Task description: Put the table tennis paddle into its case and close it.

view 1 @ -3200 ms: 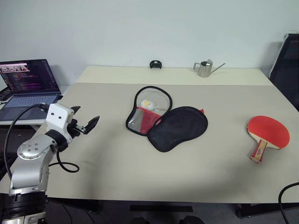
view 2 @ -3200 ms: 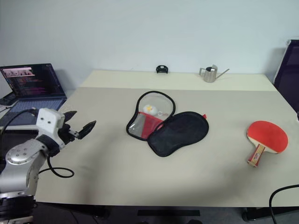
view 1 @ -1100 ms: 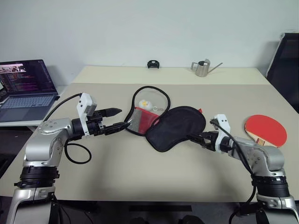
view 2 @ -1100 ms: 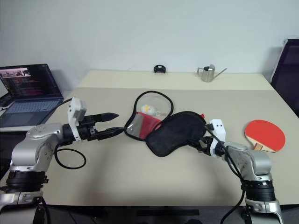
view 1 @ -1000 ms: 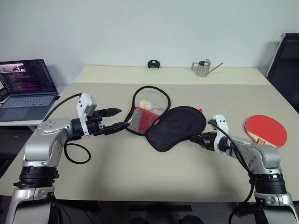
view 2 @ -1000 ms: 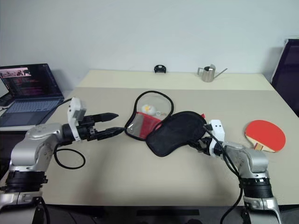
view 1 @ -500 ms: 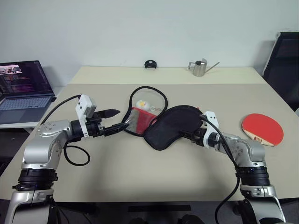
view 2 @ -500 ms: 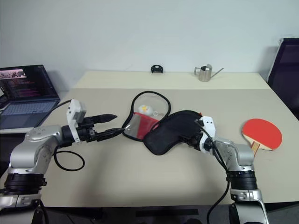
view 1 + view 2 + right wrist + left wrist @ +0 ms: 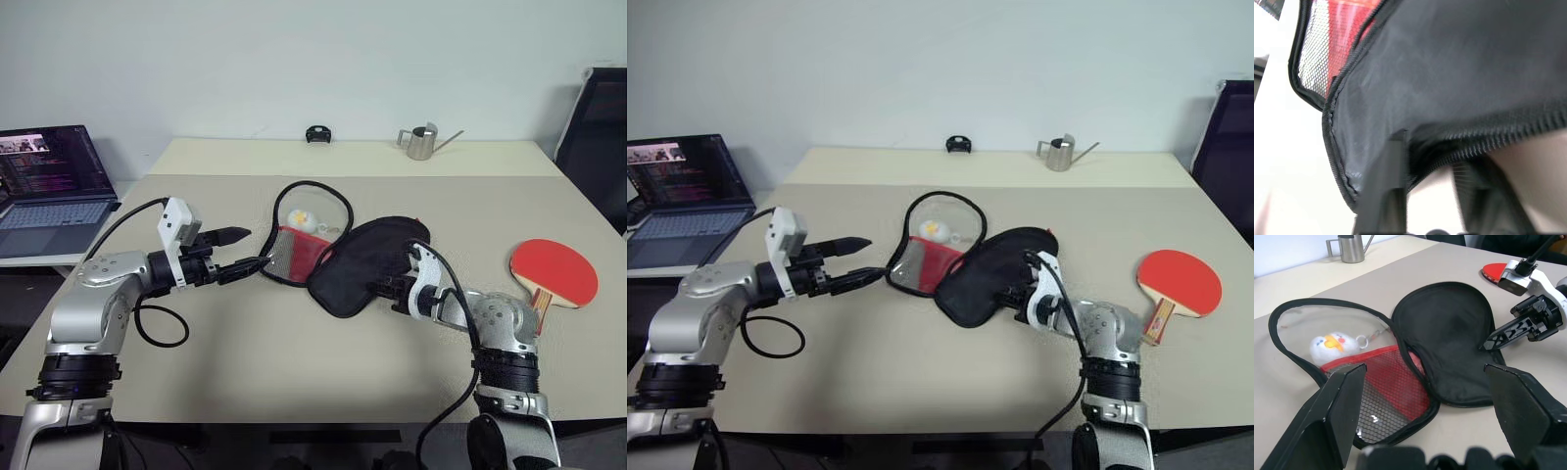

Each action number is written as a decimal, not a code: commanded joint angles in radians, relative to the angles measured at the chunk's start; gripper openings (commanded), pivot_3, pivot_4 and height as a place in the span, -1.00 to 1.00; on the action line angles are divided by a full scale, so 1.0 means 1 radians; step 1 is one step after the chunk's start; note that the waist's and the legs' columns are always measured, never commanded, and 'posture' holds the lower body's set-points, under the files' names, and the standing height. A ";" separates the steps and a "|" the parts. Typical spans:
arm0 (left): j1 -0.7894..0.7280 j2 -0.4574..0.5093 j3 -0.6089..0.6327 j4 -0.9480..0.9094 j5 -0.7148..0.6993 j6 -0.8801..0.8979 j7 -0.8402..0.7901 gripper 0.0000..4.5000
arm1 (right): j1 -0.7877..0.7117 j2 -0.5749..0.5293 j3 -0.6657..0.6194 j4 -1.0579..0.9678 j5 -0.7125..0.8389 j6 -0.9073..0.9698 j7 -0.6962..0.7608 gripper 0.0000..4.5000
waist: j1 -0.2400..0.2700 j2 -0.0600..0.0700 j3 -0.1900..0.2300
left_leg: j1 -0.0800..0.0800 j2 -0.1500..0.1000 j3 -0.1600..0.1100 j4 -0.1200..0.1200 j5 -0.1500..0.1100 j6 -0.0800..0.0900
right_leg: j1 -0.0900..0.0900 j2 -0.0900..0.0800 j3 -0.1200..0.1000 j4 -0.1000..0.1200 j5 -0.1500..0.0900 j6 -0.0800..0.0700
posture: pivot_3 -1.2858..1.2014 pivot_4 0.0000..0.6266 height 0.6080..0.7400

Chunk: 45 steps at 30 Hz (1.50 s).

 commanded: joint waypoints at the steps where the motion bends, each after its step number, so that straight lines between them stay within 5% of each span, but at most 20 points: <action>1: 0.000 0.011 0.017 -0.024 -0.007 -0.014 -0.007 0.87 | -0.046 -0.020 -0.057 -0.024 0.026 0.055 -0.016 -0.99 | 0.000 0.000 0.000 | 0.000 0.000 0.000 0.000 0.000 0.000 | 0.000 0.000 0.000 0.000 0.000 0.000 | 0.03 -0.52 1.00; 10: -0.001 -0.001 0.002 -0.042 -0.013 -0.009 -0.016 0.87 | -0.135 -0.223 -0.018 0.090 0.009 0.138 0.086 -0.99 | 0.001 0.000 0.000 | -0.001 0.000 0.000 0.000 -0.001 0.001 | 0.000 0.000 0.000 0.000 0.000 0.000 | 0.03 -0.52 1.00; 22: 0.018 -0.024 -0.016 -0.101 -0.018 0.013 -0.005 0.87 | -0.314 -0.506 0.374 0.387 -0.118 -0.064 0.444 -0.99 | 0.000 0.000 0.000 | -0.001 0.000 0.001 0.000 -0.002 0.003 | 0.000 0.000 0.000 -0.001 0.000 0.000 | 0.03 -0.52 1.00; 35: 0.008 -0.040 -0.031 -0.143 -0.021 0.038 0.016 0.87 | -0.568 -0.522 0.618 0.899 -0.434 -0.494 0.739 -0.99 | 0.000 0.000 0.000 | -0.009 0.000 0.001 0.001 0.000 0.000 | -0.007 0.000 -0.001 -0.001 0.000 0.000 | 0.03 -0.52 1.00; 45: 0.004 -0.046 -0.036 -0.174 -0.026 0.057 0.031 0.87 | -0.663 -0.501 0.650 1.140 -0.620 -0.737 0.838 -0.99 | 0.000 0.000 0.000 | -0.012 0.000 0.001 0.002 0.001 -0.001 | -0.008 -0.001 -0.002 -0.002 0.000 0.000 | 0.03 -0.52 1.00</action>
